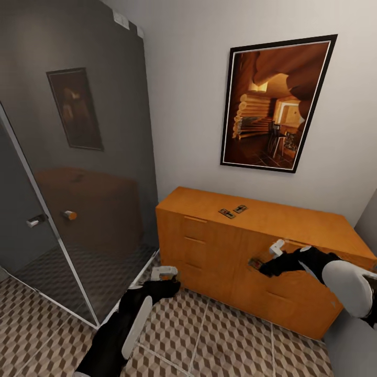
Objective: Take the four mousetraps from the cabinet in the bathroom and place them on the bathroom floor. Make sure all four end up on the same floor surface, and ensure that at least two of them are either under or directly next to the same bathroom sink.
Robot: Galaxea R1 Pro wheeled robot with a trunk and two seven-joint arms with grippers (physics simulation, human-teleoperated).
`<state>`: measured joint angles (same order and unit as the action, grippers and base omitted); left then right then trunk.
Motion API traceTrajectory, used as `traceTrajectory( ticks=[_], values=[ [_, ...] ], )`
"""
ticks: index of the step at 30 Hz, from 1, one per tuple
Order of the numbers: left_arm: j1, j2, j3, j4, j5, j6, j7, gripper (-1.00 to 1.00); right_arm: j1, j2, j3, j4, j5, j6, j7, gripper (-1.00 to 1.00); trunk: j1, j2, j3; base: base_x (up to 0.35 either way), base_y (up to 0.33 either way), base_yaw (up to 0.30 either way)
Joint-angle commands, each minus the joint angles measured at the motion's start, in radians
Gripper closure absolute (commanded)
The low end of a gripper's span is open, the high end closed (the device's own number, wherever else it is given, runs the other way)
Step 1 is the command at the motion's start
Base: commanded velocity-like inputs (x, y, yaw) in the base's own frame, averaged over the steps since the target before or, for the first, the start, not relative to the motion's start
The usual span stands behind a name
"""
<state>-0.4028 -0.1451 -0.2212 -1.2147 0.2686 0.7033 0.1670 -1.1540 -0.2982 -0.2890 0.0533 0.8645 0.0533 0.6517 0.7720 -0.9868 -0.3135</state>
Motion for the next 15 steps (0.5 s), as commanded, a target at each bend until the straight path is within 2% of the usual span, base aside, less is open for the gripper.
traceTrajectory(
  ticks=[1,3,4,5,7,8,9,10,12,13,14,15],
  values=[
    [-0.001,0.021,-0.001,0.045,0.011,-0.047,0.009,1.0,0.02,0.042,-0.008,0.013,-0.003,-0.001,-0.068,1.0,0.0,-0.001,-0.001,0.0,0.0,0.0],
    [-0.001,0.044,-0.001,0.124,0.012,-0.117,0.009,1.0,0.071,0.084,-0.015,0.019,-0.015,-0.014,-0.127,1.0,0.0,-0.001,-0.001,0.0,0.0,0.0],
    [-0.001,0.049,-0.001,0.148,0.012,-0.135,0.009,1.0,0.086,0.093,-0.017,0.02,-0.023,-0.017,-0.14,1.0,0.0,-0.001,-0.001,0.0,0.0,0.0],
    [0.0,0.063,0.0,0.226,0.013,-0.198,0.008,1.0,0.134,0.117,-0.02,0.022,-0.073,-0.03,-0.181,1.0,0.0,-0.001,-0.001,0.0,0.0,0.0],
    [-0.001,0.078,0.0,0.339,0.014,-0.299,0.007,1.0,0.208,0.147,-0.022,0.023,-0.188,-0.065,-0.254,1.0,0.0,-0.001,-0.001,0.0,0.0,0.0],
    [0.0,0.086,0.0,0.418,0.015,-0.369,0.008,1.0,0.264,0.164,-0.023,0.023,-0.274,-0.103,-0.315,1.0,0.0,-0.001,-0.001,0.0,0.0,0.0],
    [0.0,0.089,0.0,0.444,0.015,-0.388,0.008,1.0,0.282,0.168,-0.023,0.023,-0.295,-0.114,-0.333,1.0,0.0,-0.001,-0.001,0.0,0.0,0.0],
    [0.001,0.1,0.0,0.52,0.016,-0.439,0.007,1.0,0.33,0.179,-0.022,0.023,-0.338,-0.139,-0.379,1.0,0.0,-0.001,-0.001,0.0,0.0,0.0],
    [0.003,0.125,0.0,0.642,0.019,-0.531,0.002,1.0,0.4,0.187,-0.022,0.023,-0.373,-0.172,-0.418,1.0,0.0,-0.001,-0.001,0.0,0.0,0.0],
    [0.003,0.14,0.0,0.72,0.021,-0.606,-0.001,1.0,0.442,0.191,-0.022,0.023,-0.381,-0.209,-0.434,1.0,0.0,-0.001,-0.001,0.0,0.0,0.0],
    [0.003,0.146,0.001,0.779,0.022,-0.663,-0.003,1.0,0.469,0.192,-0.022,0.023,-0.385,-0.241,-0.452,1.0,0.0,-0.001,-0.001,0.0,0.0,0.0],
    [0.004,0.148,0.001,0.81,0.023,-0.692,-0.005,1.0,0.482,0.192,-0.022,0.023,-0.387,-0.259,-0.463,1.0,0.0,-0.001,-0.001,0.0,0.0,0.0]
  ],
)
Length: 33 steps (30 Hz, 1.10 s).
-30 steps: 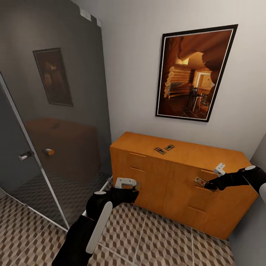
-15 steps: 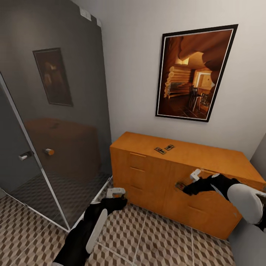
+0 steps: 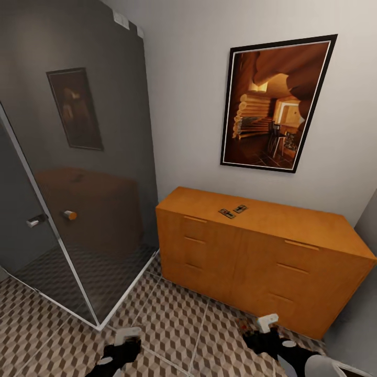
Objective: Take the four mousetraps from the cabinet in the bathroom and place them on the bathroom floor. Make sure all four end up on the same floor surface, and ensure that at least two of them are either under or directly next to the same bathroom sink.
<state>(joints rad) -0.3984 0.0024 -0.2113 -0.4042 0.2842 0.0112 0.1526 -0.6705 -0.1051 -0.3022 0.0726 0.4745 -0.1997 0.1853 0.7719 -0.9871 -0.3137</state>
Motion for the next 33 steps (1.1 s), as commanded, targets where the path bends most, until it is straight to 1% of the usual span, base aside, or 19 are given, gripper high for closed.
traceTrajectory(
  ticks=[1,2,3,4,7,9,10,12,13,14,16,17,18,21,27,31,33],
  values=[
    [-0.001,0.006,-0.006,0.122,0.014,-0.116,-0.015,1.0,0.052,0.003,-0.009,0.004,0.0,-0.074,-0.063,1.0,0.0,-0.001,-0.001,0.0,0.0,0.0],
    [-0.001,0.007,-0.002,0.176,0.023,-0.171,-0.037,1.0,0.066,0.004,-0.009,0.004,-0.001,-0.089,-0.08,1.0,0.0,-0.001,-0.001,0.0,0.0,0.0],
    [-0.001,0.008,-0.001,0.201,0.029,-0.198,-0.05,1.0,0.094,0.008,-0.009,0.004,-0.001,-0.116,-0.112,1.0,0.0,-0.001,-0.001,0.0,0.0,0.0],
    [0.0,0.009,0.001,0.246,0.044,-0.245,-0.079,1.0,0.121,0.014,-0.009,0.004,-0.002,-0.141,-0.137,1.0,0.0,-0.001,-0.001,0.0,0.0,0.0],
    [0.0,0.016,0.005,0.357,0.113,-0.352,-0.154,1.0,0.194,0.026,-0.009,0.004,-0.005,-0.23,-0.175,1.0,0.0,-0.001,-0.001,0.0,0.0,0.0],
    [0.001,0.026,0.005,0.409,0.158,-0.405,-0.181,1.0,0.239,0.031,-0.01,0.004,-0.007,-0.328,-0.201,1.0,0.0,-0.001,-0.001,0.0,0.0,0.0],
    [0.004,0.03,0.004,0.45,0.184,-0.452,-0.192,1.0,0.274,0.034,-0.01,0.004,-0.009,-0.439,-0.257,1.0,0.0,-0.001,-0.001,0.0,0.0,0.0],
    [0.013,0.028,0.004,0.466,0.192,-0.489,-0.196,1.0,0.294,0.035,-0.011,0.004,-0.01,-0.49,-0.296,1.0,0.0,-0.001,-0.001,0.0,0.0,0.0],
    [0.031,0.026,0.003,0.474,0.197,-0.531,-0.196,1.0,0.313,0.035,-0.011,0.004,-0.008,-0.519,-0.321,1.0,0.0,-0.001,-0.001,0.0,0.0,0.0],
    [0.038,0.026,0.003,0.476,0.197,-0.547,-0.195,1.0,0.318,0.036,-0.011,0.004,-0.008,-0.526,-0.327,1.0,0.0,-0.001,-0.001,0.0,0.0,0.0],
    [0.063,0.025,0.004,0.48,0.201,-0.627,-0.191,1.0,0.335,0.04,-0.011,0.004,-0.007,-0.553,-0.343,1.0,0.0,-0.001,-0.001,0.0,0.0,0.0],
    [0.068,0.025,0.004,0.48,0.202,-0.645,-0.19,1.0,0.339,0.041,-0.011,0.004,-0.007,-0.571,-0.347,1.0,0.0,-0.001,-0.001,0.0,0.0,0.0],
    [0.073,0.025,0.005,0.481,0.204,-0.66,-0.189,1.0,0.343,0.042,-0.011,0.004,-0.008,-0.6,-0.35,1.0,0.0,-0.001,-0.001,0.0,0.0,0.0],
    [0.076,0.024,0.005,0.481,0.206,-0.67,-0.188,1.0,0.347,0.043,-0.01,0.004,-0.007,-0.616,-0.345,1.0,0.0,-0.001,-0.001,0.0,0.0,0.0],
    [0.077,0.026,0.004,0.481,0.205,-0.671,-0.188,1.0,0.348,0.046,-0.008,0.004,-0.006,-0.622,-0.341,1.0,0.0,-0.001,-0.001,0.0,0.0,0.0],
    [0.077,0.015,0.004,0.481,0.205,-0.671,-0.188,1.0,0.348,0.051,-0.008,0.004,-0.007,-0.622,-0.343,1.0,0.0,-0.001,-0.001,0.0,0.0,0.0],
    [0.077,0.014,0.004,0.48,0.206,-0.671,-0.188,1.0,0.348,0.052,-0.008,0.004,-0.007,-0.622,-0.343,1.0,0.0,-0.001,-0.001,0.0,0.0,0.0]
  ],
)
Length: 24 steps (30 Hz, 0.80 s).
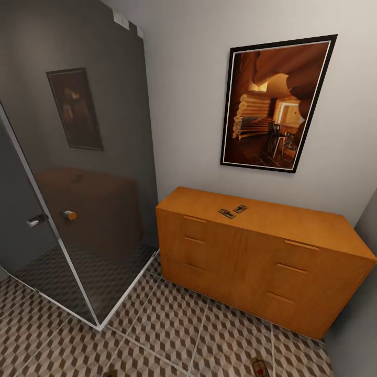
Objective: Take the four mousetraps from the cabinet in the bathroom and place them on the bathroom floor. Make sure all four end up on the same floor surface, and ensure that at least two of them are either under or directly next to the same bathroom sink.
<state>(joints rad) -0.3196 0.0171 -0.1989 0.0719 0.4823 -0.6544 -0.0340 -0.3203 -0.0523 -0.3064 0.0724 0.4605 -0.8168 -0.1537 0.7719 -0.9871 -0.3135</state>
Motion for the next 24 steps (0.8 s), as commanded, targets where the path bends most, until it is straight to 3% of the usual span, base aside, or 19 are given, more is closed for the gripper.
traceTrajectory(
  ticks=[1,7,24],
  values=[
    [-0.001,0.0,-0.008,0.004,0.008,-0.006,-0.001,1.0,-0.002,0.0,-0.003,0.004,0.007,-0.005,-0.004,1.0,0.0,-0.001,-0.001,0.0,0.0,0.0],
    [-0.002,-0.005,-0.009,0.004,0.007,-0.007,-0.003,1.0,-0.002,0.003,-0.003,0.004,0.007,-0.002,-0.005,1.0,0.0,-0.001,-0.001,0.0,0.0,0.081],
    [-0.001,-0.003,-0.009,0.005,0.007,-0.005,-0.002,1.0,-0.002,0.003,-0.003,0.004,0.007,-0.002,-0.009,1.0,0.0,-0.001,-0.001,0.0,0.0,0.292]
  ],
)
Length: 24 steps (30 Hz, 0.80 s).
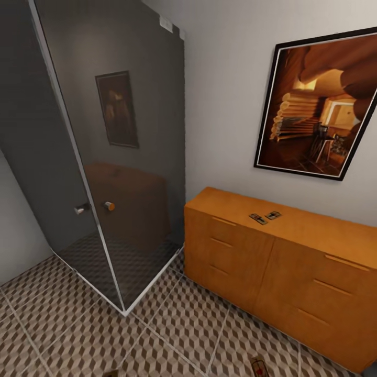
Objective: Take the four mousetraps from the cabinet in the bathroom and place them on the bathroom floor. Make sure all four end up on the same floor surface, and ensure that at least two of them are either under or directly next to the same bathroom sink.
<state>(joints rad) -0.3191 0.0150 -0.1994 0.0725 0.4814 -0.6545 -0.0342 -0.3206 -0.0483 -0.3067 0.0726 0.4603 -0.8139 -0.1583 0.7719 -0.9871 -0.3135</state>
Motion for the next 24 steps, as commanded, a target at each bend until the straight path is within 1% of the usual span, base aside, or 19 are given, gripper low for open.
traceTrajectory(
  ticks=[1,7,24],
  values=[
    [-0.002,-0.002,-0.008,0.004,0.008,-0.005,-0.002,1.0,-0.002,-0.001,-0.003,0.004,0.008,-0.005,-0.004,1.0,0.0,-0.001,-0.001,0.0,0.0,0.3],
    [-0.002,-0.004,-0.009,0.005,0.008,-0.004,-0.011,1.0,-0.002,-0.001,-0.003,0.004,0.007,-0.005,-0.005,1.0,0.0,-0.001,-0.001,0.0,0.0,0.3],
    [-0.001,-0.004,-0.009,0.006,0.008,-0.004,-0.01,1.0,-0.002,-0.001,-0.004,0.004,0.006,-0.007,-0.007,1.0,0.0,-0.001,-0.001,0.0,0.0,0.3]
  ],
)
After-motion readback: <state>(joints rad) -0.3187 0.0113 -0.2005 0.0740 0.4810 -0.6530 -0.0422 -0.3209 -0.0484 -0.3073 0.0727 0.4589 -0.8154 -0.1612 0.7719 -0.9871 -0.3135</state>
